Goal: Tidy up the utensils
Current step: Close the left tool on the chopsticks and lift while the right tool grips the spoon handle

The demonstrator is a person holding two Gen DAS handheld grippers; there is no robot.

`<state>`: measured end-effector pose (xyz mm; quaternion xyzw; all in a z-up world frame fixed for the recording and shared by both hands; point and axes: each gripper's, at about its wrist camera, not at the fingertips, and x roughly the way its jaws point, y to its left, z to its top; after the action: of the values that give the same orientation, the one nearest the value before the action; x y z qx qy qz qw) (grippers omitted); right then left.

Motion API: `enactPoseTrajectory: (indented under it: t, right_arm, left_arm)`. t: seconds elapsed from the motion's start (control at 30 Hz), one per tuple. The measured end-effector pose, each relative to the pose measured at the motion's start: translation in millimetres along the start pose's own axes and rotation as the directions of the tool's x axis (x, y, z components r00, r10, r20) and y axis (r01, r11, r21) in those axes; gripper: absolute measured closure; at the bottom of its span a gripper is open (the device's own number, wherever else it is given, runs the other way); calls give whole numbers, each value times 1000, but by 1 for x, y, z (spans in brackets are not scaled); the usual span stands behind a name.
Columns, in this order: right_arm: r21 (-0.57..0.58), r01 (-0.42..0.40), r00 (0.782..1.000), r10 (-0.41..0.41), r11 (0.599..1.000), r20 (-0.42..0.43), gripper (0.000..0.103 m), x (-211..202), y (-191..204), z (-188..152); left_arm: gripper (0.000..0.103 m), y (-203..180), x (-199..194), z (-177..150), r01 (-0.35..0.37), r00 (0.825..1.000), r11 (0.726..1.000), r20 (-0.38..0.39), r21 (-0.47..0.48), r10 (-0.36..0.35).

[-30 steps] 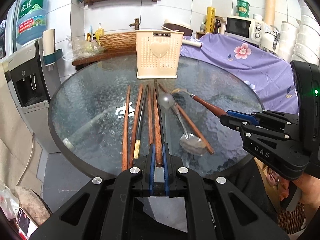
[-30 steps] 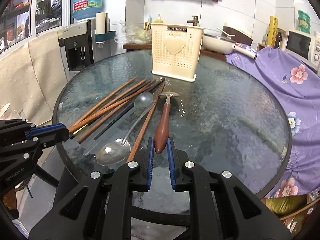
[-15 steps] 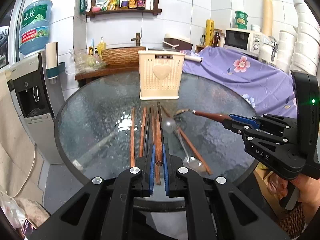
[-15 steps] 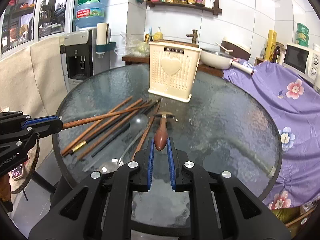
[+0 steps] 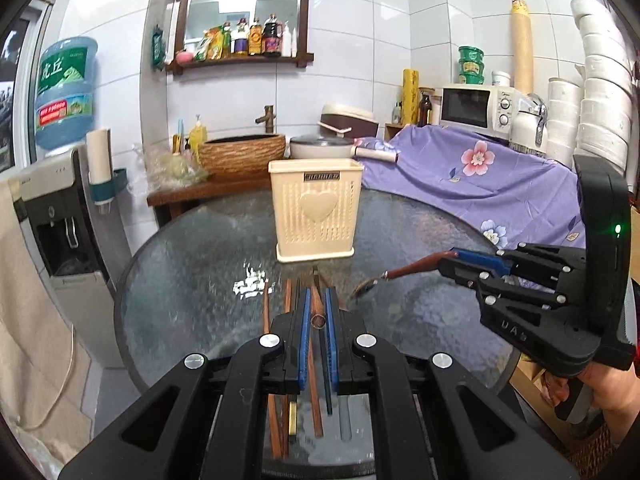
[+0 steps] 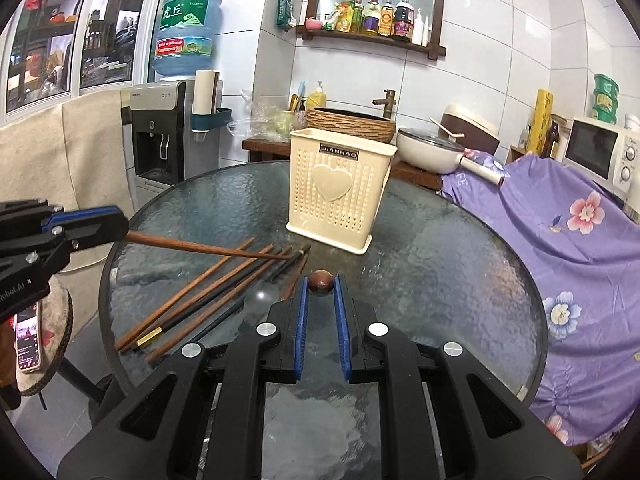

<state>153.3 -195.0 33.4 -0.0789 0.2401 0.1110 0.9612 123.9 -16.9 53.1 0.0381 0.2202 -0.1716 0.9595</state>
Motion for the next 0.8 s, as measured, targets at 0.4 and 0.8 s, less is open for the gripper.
enactPoseTrajectory:
  t: [0.4,0.8]
  right_arm:
    - [14,-58,997,58,998,-40,89,15,-20,29]
    - [-3,-88,994,87,996,-72,89,27,-28,47]
  left_arm:
    - [96,9,15,47,21,999,999,33,35,-22]
    - [96,19,31,72,50,999,998,15,35,-50]
